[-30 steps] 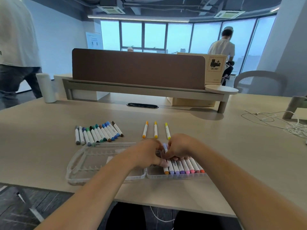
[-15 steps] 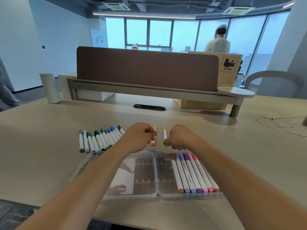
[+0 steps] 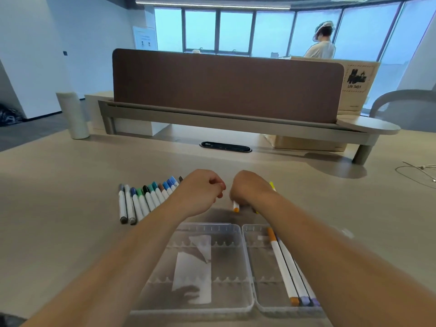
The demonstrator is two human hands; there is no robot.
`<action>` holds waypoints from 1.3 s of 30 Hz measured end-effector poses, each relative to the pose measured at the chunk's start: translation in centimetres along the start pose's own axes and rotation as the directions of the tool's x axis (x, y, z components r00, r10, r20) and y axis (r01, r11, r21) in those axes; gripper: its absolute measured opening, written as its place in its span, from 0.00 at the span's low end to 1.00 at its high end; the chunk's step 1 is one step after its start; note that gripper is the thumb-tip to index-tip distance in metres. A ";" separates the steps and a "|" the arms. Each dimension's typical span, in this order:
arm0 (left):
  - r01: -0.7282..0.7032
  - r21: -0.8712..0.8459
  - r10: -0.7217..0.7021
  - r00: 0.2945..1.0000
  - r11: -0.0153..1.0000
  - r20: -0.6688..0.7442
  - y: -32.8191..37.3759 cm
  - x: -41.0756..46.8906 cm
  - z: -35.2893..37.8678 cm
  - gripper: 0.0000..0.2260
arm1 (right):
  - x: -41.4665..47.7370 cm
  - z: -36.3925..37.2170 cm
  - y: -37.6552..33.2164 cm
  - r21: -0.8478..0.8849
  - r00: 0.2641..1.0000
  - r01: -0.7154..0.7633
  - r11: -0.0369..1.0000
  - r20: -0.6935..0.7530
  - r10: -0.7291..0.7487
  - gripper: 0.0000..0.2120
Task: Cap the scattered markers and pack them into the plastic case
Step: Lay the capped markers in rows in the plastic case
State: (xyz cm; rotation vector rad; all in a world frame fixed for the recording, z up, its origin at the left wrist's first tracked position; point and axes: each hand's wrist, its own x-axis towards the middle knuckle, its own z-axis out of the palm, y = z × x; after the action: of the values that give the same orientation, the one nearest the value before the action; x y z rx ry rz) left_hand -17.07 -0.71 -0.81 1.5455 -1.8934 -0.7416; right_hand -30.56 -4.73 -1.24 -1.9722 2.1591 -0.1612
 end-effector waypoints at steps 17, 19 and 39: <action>-0.113 0.254 0.085 0.989 0.961 0.120 4.3 -6.0 4.0 0.14 | -12.9 -5.2 5.4 0.078 0.904 0.050 0.996 0.420 -0.079 0.18; -0.133 0.285 0.091 0.984 0.949 0.156 4.4 -6.8 4.6 0.15 | -13.7 -4.8 5.8 0.081 0.894 0.057 0.995 0.439 -0.087 0.18; -0.142 0.316 0.030 0.942 0.938 0.333 5.1 -9.5 5.4 0.31 | -13.0 -3.0 8.4 0.138 0.930 0.069 0.988 0.350 -0.114 0.18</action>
State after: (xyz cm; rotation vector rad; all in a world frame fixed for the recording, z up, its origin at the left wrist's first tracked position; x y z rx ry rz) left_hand -22.86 9.86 -1.57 1.5999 -2.4224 -0.6918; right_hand -38.33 8.83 0.87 -1.8646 1.7857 0.0479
